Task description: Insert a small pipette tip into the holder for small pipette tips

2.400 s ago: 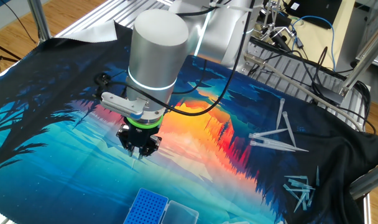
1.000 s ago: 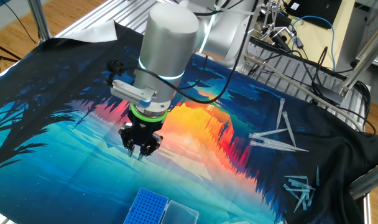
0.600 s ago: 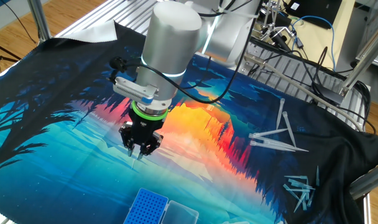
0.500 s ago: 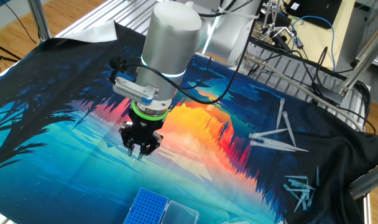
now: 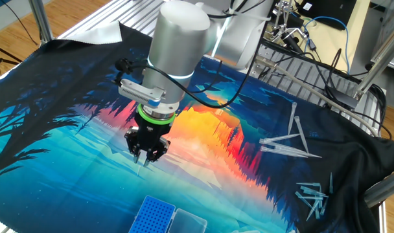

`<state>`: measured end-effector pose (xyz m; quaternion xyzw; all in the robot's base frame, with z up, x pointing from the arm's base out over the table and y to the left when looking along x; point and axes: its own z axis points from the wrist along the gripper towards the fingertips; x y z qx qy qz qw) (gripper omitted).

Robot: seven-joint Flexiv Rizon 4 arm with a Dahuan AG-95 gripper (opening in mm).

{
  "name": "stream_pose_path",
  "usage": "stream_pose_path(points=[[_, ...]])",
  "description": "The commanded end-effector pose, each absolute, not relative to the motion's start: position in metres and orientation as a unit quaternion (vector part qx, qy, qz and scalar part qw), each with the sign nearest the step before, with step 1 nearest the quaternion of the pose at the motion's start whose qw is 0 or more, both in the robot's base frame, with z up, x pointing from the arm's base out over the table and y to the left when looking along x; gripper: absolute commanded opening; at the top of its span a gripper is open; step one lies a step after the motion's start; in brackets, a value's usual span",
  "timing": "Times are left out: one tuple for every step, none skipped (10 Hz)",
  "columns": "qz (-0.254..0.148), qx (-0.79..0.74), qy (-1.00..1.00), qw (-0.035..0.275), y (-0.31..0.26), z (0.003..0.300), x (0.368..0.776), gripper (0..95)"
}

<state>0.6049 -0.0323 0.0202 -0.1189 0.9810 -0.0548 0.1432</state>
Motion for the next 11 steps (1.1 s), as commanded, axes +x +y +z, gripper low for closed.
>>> stream_pose_path(points=[[-0.056, -0.119, 0.981, 0.144, -0.0329, 0.0206, 0.6041, 0.0], [-0.057, -0.119, 0.981, 0.145, -0.033, 0.0204, 0.6042, 0.0], [-0.057, -0.118, 0.98, 0.147, -0.033, 0.0202, 0.6042, 0.0], [-0.057, -0.118, 0.98, 0.149, -0.0329, 0.02, 0.6044, 0.0], [-0.057, -0.118, 0.98, 0.149, -0.0328, 0.0188, 0.6049, 0.0], [-0.058, -0.115, 0.98, 0.15, -0.0327, 0.0165, 0.6059, 0.0], [-0.059, -0.112, 0.98, 0.151, -0.0331, 0.0154, 0.6061, 19.0], [-0.059, -0.114, 0.979, 0.157, -0.0346, 0.0145, 0.6057, 19.0], [-0.06, -0.116, 0.977, 0.166, -0.0357, 0.0139, 0.6054, 19.0], [-0.061, -0.117, 0.977, 0.169, -0.0373, 0.0131, 0.6049, 19.0], [-0.061, -0.118, 0.977, 0.168, -0.0382, 0.0126, 0.6046, 19.0]])
